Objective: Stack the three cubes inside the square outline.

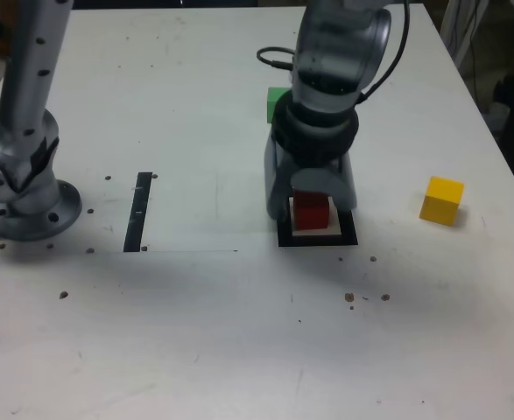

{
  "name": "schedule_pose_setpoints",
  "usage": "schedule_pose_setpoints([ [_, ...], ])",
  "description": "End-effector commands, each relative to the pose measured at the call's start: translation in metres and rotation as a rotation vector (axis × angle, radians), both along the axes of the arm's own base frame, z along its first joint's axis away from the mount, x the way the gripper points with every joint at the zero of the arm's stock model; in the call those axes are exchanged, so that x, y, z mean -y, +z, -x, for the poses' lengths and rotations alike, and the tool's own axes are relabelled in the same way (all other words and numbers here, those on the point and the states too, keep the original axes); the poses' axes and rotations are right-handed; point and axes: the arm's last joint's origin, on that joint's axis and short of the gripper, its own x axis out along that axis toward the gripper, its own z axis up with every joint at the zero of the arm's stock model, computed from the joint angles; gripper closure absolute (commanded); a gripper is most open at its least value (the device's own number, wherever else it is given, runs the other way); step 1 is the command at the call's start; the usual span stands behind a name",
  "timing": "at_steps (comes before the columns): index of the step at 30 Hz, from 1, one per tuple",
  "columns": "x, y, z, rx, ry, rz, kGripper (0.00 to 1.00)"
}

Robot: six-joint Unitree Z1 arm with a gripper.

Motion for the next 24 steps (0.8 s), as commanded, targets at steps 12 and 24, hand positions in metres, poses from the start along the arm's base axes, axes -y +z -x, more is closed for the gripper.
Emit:
schedule_pose_setpoints([
  [12, -0.003, 0.093, -0.035, 0.090, -0.225, -0.083, 0.01],
  [24, -0.010, 0.079, -0.093, 0.102, -0.445, -0.099, 0.03],
])
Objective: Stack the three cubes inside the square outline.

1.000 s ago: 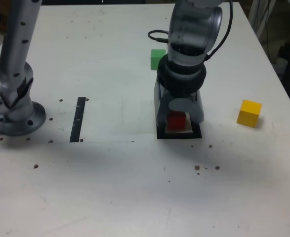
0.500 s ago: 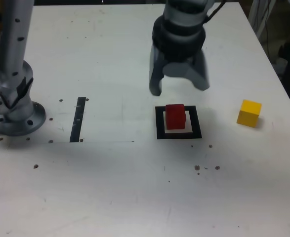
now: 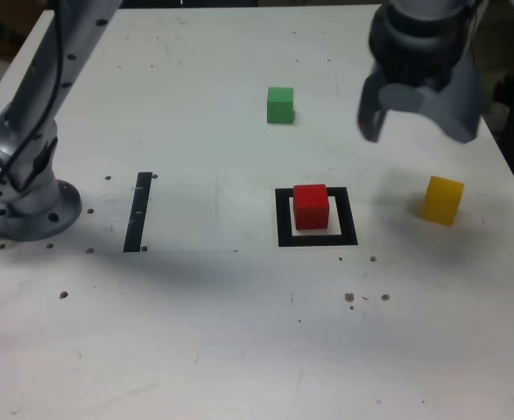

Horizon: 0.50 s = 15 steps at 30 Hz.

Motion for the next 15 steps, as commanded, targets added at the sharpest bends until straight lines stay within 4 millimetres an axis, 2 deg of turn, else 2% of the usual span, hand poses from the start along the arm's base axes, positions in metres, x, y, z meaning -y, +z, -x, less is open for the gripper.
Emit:
schedule_pose_setpoints([
  [1, 0.000, -0.007, -0.005, -0.008, -0.003, -0.002, 0.03],
  [5, 0.001, -0.022, -0.018, -0.023, -0.013, 0.012, 0.03],
  [15, 0.007, -0.073, -0.044, -0.107, -0.034, 0.049, 0.08],
])
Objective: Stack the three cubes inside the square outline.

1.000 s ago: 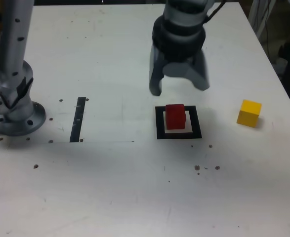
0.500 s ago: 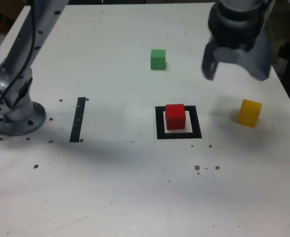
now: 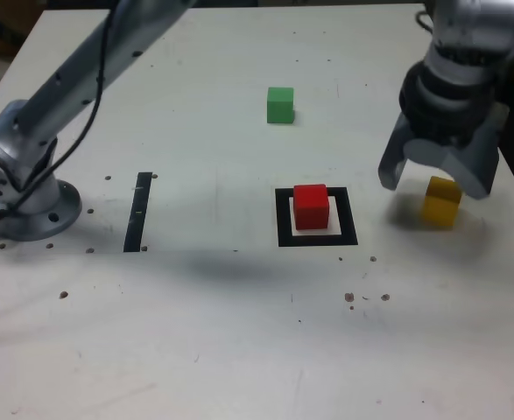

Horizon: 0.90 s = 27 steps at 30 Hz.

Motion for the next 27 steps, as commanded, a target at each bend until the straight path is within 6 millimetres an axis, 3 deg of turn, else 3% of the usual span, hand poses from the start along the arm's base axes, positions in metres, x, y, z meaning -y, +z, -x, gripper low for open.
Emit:
schedule_pose_setpoints([
  [1, 0.000, -0.005, -0.004, -0.001, -0.001, 0.006, 0.08],
  [10, 0.000, -0.017, -0.010, -0.015, -0.004, 0.010, 0.16],
  [17, -0.002, -0.028, -0.015, -0.025, 0.012, 0.071, 0.30],
  [27, -0.003, -0.027, -0.019, 0.016, 0.015, 0.062, 0.53],
])
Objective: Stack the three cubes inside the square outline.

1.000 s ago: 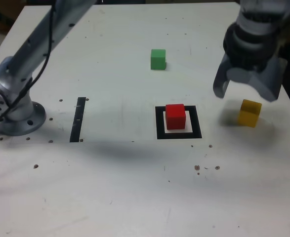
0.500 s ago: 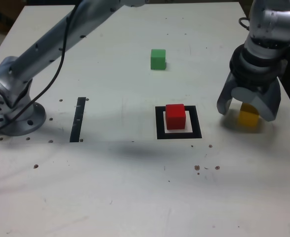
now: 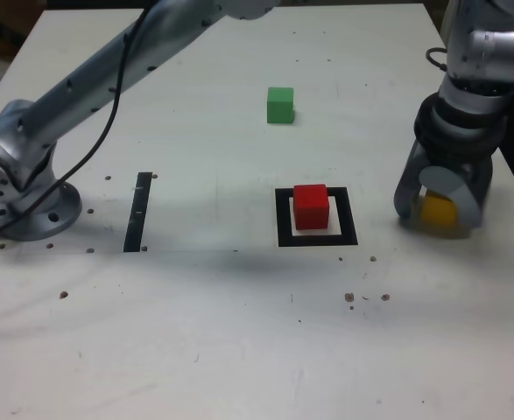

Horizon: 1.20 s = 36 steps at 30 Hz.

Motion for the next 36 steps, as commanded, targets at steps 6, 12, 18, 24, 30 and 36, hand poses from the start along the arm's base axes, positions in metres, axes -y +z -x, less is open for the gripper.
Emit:
schedule_pose_setpoints([
  [6, -0.002, 0.003, -0.002, 0.032, 0.011, -0.028, 0.68],
  [12, -0.002, 0.000, -0.002, 0.034, 0.018, -0.028, 0.70],
  [18, 0.000, 0.012, 0.002, 0.050, 0.021, -0.045, 0.80],
  [24, 0.002, 0.060, 0.031, 0.083, 0.078, -0.079, 0.81],
  [30, 0.012, 0.104, 0.071, 0.070, 0.152, -0.031, 0.81],
  [36, 0.014, 0.117, 0.105, 0.010, 0.265, -0.013, 0.81],
])
